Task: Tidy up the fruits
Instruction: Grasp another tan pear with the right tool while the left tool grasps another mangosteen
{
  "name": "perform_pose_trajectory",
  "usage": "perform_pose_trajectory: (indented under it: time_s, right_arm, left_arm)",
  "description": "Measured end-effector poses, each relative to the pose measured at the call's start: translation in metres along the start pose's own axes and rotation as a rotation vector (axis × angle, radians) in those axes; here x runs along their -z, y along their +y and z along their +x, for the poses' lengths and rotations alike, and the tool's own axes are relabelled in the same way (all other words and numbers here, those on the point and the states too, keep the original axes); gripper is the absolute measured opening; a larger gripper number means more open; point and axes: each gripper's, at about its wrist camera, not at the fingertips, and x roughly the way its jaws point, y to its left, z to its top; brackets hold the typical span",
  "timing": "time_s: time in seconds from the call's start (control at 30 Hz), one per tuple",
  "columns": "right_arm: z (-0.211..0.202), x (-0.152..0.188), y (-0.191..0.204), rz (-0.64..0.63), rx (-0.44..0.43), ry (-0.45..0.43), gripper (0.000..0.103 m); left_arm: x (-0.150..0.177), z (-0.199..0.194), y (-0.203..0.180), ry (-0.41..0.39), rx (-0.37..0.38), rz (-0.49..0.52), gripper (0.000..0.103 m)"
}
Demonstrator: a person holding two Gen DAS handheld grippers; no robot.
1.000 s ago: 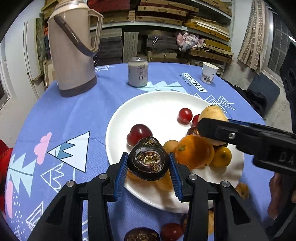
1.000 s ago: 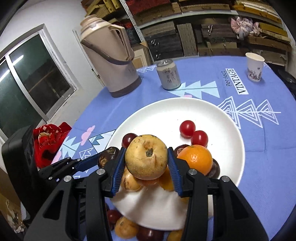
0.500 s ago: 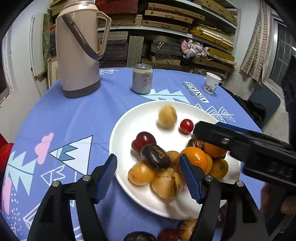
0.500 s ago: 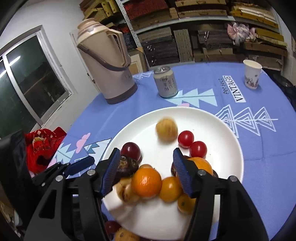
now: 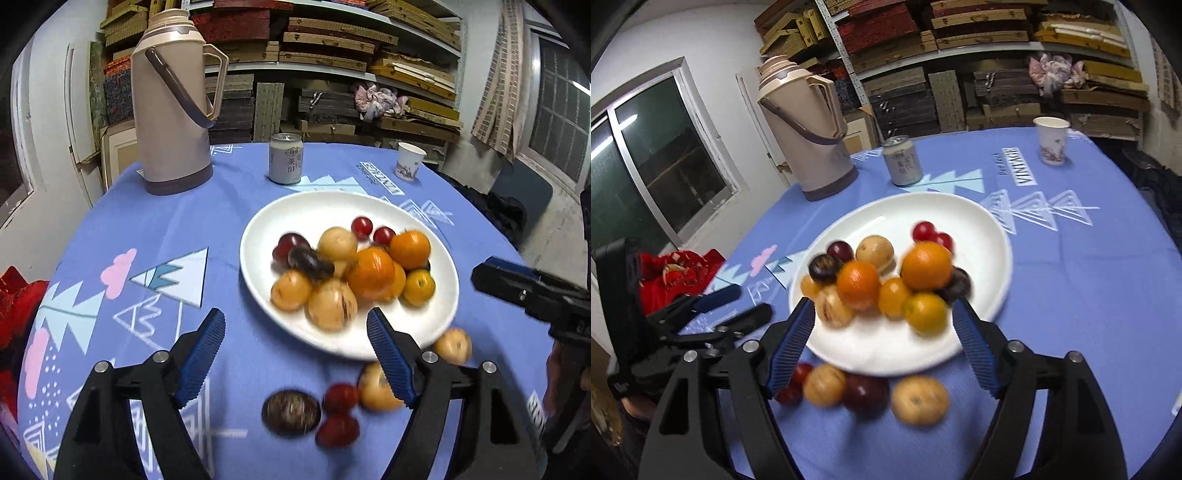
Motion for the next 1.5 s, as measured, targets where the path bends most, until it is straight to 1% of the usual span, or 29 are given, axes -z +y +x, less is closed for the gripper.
perform_pose_trajectory:
  time_s: [0.07,0.13,0.27,0.37,0.4,0.53,0.73,0.87,0.93,1.03,1.1,1.17,1.23,1.33,1.5]
  right_arm:
    - [-0.008,0.013,-0.001,-0.038,0.052,-0.006,0.075]
    - [-0.013,0.028,-0.003,-0.075,0.103,0.011,0.075]
    - [-0.016,0.05,-0.01,-0.081,0.128,0.05,0.075]
    - [-0.016,0.065,-0.012,-0.096,0.196,0.07,0.075]
    - [-0.016,0.068,-0.012,-0.101,0.204,0.074,0.075]
    - [-0.014,0.08,-0.013,-0.114,0.217,0.094,0.075]
    - [-0.008,0.086,-0.008,-0.126,0.206,0.118,0.075]
    - [0.004,0.086,0.002,-0.158,0.227,0.146,0.075]
    - [0.014,0.085,0.005,-0.177,0.247,0.176,0.075]
    - [0.025,0.081,0.008,-0.187,0.248,0.205,0.074]
    - [0.03,0.077,0.01,-0.196,0.253,0.207,0.071]
    - [0.038,0.074,0.01,-0.189,0.236,0.234,0.064]
    - [0.045,0.071,0.01,-0.176,0.219,0.261,0.06]
    - [0.049,0.067,0.012,-0.18,0.21,0.263,0.043]
    - [0.04,0.068,0.004,-0.12,0.165,0.238,0.043]
  left_arm:
    - [0.014,-0.007,0.002,-0.007,-0.024,0.009,0.08]
    - [0.022,-0.01,0.006,-0.001,-0.029,0.003,0.08]
    - [0.038,-0.016,0.012,0.028,-0.026,-0.035,0.08]
    - [0.047,-0.021,0.012,0.036,-0.024,-0.044,0.08]
    - [0.05,-0.023,0.011,0.038,-0.025,-0.042,0.08]
    - [0.06,-0.027,0.005,0.045,-0.032,-0.024,0.081]
    - [0.068,-0.028,0.0,0.057,-0.019,-0.029,0.081]
    - [0.072,-0.025,-0.002,0.067,-0.027,-0.03,0.081]
    - [0.074,-0.024,-0.002,0.068,-0.034,-0.027,0.082]
    - [0.075,-0.025,0.0,0.069,-0.036,-0.031,0.082]
    - [0.076,-0.026,0.002,0.068,-0.034,-0.034,0.082]
    - [0.077,-0.026,0.003,0.07,-0.03,-0.037,0.083]
    - [0.078,-0.026,0.003,0.073,-0.027,-0.036,0.084]
    - [0.08,-0.025,0.0,0.081,-0.021,-0.028,0.084]
    - [0.081,-0.021,-0.006,0.094,-0.009,-0.009,0.084]
